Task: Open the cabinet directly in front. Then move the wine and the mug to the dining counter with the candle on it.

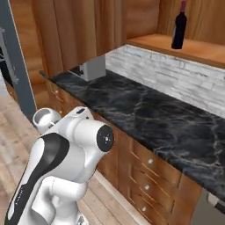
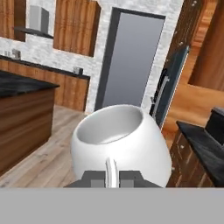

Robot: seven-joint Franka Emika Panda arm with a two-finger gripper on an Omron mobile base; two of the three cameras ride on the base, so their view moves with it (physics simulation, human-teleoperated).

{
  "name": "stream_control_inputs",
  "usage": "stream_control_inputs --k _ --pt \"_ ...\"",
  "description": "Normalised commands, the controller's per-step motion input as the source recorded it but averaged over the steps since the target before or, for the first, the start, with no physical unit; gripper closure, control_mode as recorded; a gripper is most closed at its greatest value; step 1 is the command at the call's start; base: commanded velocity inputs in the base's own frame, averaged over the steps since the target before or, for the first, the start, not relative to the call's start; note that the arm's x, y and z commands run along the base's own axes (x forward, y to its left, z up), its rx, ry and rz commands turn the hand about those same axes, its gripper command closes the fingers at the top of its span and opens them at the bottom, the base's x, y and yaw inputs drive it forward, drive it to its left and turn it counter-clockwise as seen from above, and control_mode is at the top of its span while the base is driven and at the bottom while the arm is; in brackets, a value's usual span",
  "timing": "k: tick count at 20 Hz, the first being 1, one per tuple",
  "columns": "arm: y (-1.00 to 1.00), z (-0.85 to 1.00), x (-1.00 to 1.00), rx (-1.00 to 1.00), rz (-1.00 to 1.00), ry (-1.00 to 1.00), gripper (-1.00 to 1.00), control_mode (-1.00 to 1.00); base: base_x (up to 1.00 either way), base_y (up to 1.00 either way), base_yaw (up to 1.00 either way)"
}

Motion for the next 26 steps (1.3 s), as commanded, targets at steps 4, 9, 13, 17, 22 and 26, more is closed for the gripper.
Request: stream_control_inputs --k 4,9,13,17,22,26 --pt "0.00 0.00 0.00 0.00 0.00 0.00 1.00 1.00 -0.24 0.00 0.91" --pt "0.00 0.00 0.00 0.00 0.00 0.00 1.00 1.00 -0.22 0.00 0.92" --pt "0.00 0.00 0.00 0.00 0.00 0.00 1.00 1.00 -0.13 0.00 0.95" --pt "0.00 0.00 0.00 0.00 0.00 0.00 1.00 1.00 -0.09 0.01 0.96" --pt "0.00 0.00 0.00 0.00 0.00 0.00 1.00 1.00 0.00 0.05 1.00" --pt "0.00 0.00 0.00 0.00 0.00 0.00 1.00 1.00 0.00 0.04 1.00"
